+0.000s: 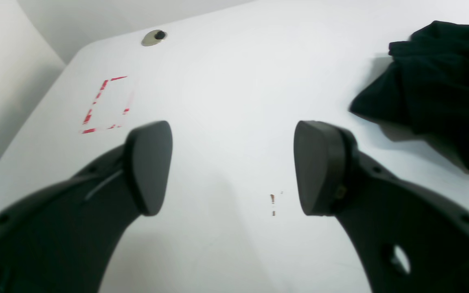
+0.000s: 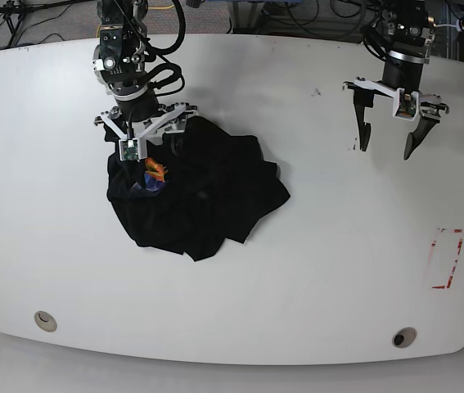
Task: Fold the T-shirt properly
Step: 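Move the open right gripper down onto the black T-shirt near its print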
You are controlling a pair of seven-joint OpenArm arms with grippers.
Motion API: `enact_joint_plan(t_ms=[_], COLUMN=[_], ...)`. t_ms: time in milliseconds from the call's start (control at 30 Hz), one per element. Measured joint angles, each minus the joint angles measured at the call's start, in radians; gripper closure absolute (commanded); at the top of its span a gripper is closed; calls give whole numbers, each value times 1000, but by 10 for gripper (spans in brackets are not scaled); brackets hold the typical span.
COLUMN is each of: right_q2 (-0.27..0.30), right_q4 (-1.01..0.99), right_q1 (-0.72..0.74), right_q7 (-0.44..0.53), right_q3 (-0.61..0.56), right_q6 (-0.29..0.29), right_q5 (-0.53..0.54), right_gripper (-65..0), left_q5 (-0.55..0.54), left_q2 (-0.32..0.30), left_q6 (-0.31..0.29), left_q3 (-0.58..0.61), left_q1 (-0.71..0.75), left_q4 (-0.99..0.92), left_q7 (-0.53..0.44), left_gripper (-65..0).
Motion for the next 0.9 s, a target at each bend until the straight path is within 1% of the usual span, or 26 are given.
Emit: enact_joint_plan(t_ms=[67,133,300,400,533,633,733,900], right_q2=[3,3,-3,-2,-2,2,14,35], right_q4=[0,0,-1,-21,-35,-41,-58,-80], right_q1=[13,23,32,31,26,23,23,15], right_q7=[2,3,5,35,31,48,65,64], right_q3=[-29,-46,-76,-97,-94,-86,-76,-66], right_q6=[-8,0,-2,-13,-12,-14,-16,-21], right_q5=[-4,2,7,7,7,7,10,9], right_gripper=[-419,-420,-426,-427,-427,-428,-428,-423], left_q5=[0,0,0,0,0,0,0,0], left_q2=[1,3,2,2,2,2,2,2], left_q6=[0,0,-3,0,-5,-6,0,-4], left_q3=[0,-3,-4,-6,-6,-6,-11,-11], left_q1=[-4,-7,-7,-7,-7,-7,-10,-21], left_q4=[0,0,0,0,0,0,0,0], left_q7=[7,11,11,11,10,8,11,12], left_gripper=[-447,-447,-440,-440,-439,-438,-437,-437])
